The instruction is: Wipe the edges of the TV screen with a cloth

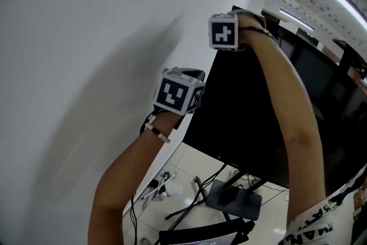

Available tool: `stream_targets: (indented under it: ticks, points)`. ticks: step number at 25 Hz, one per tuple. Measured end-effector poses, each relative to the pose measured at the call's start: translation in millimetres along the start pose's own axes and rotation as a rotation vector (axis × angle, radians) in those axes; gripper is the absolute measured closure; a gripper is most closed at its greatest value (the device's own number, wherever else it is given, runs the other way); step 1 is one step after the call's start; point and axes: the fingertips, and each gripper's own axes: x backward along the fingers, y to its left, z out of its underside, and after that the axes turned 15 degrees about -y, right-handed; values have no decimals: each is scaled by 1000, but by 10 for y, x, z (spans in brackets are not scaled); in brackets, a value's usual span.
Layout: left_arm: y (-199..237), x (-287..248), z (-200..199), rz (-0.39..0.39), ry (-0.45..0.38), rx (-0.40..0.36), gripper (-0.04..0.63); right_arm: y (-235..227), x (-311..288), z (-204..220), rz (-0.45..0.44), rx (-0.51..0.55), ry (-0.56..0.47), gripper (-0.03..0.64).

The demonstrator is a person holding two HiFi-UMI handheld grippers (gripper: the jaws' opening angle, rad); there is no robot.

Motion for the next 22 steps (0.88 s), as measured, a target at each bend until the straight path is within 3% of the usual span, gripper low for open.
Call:
stream_targets:
  ticks: [8, 13, 17, 22]
  points:
    - [21, 71, 311, -51, 45, 18, 595, 524, -292, -77, -62, -54, -16, 555]
    - [85, 121, 673, -101, 78, 51, 595, 807, -500, -193, -68, -115, -96, 555]
    - [49, 216, 1021, -112, 111, 98, 595, 1105, -687, -290, -107, -178, -97, 555]
    - [-31, 392, 1344, -104, 124, 134, 595, 1469, -948, -428, -65, -279, -103, 555]
